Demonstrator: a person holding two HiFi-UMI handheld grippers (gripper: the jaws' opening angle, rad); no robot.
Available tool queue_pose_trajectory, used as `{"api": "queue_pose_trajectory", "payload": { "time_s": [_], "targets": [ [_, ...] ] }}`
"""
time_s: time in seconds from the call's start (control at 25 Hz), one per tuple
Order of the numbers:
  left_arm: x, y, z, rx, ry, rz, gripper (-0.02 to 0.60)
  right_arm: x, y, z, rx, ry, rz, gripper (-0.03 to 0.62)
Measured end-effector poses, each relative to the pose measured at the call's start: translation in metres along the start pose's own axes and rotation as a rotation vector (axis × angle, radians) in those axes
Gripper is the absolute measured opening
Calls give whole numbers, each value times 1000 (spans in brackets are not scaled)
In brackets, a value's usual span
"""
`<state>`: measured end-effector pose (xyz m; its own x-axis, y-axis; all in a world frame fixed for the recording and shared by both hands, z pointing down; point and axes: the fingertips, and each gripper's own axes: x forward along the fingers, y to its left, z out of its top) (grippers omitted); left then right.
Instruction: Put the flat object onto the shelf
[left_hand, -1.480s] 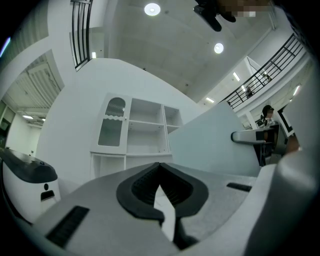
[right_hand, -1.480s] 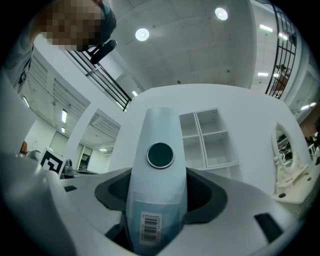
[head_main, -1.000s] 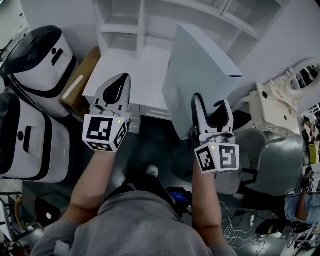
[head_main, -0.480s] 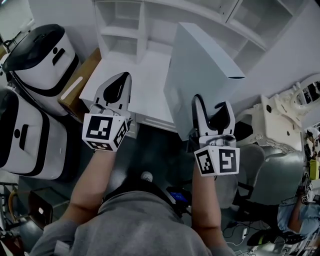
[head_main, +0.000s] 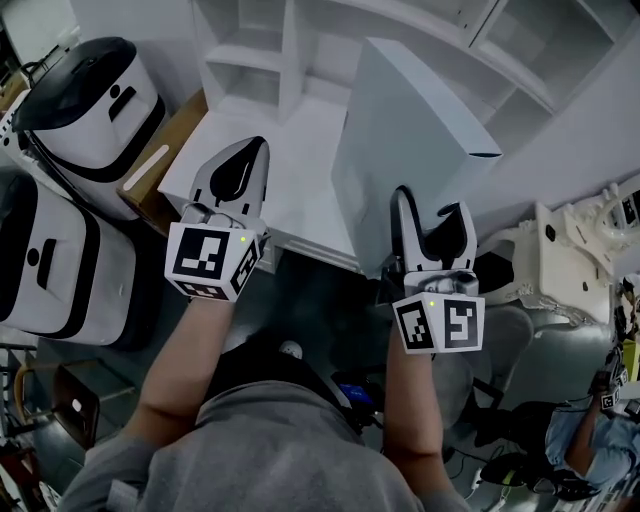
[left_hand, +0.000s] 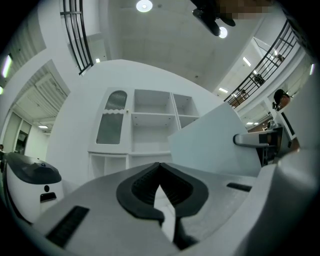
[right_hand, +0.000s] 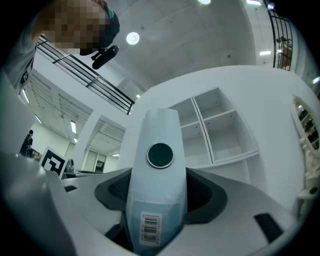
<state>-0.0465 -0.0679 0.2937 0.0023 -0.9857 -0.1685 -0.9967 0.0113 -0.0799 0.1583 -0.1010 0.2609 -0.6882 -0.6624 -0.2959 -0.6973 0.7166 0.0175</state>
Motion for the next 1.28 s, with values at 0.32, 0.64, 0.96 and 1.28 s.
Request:
{"api": "queue_pose_trajectory", "payload": {
  "time_s": [0.32,0.64,0.96,1.28],
  "targets": [
    [27,6,-16,-11,19,-8,6,21,-14,-16,12,20,-5,299],
    [77,28,-31,-26,14,-63,6,63,-23,-32,-11,32,-45,299],
    [137,57,-38,-33,-5,-139,6,107,-39,-40,-34,13,-142,299],
    [192,65,-52,13,-4,-217,6,140,-52,-51,-66,14,-218,299]
  ]
}}
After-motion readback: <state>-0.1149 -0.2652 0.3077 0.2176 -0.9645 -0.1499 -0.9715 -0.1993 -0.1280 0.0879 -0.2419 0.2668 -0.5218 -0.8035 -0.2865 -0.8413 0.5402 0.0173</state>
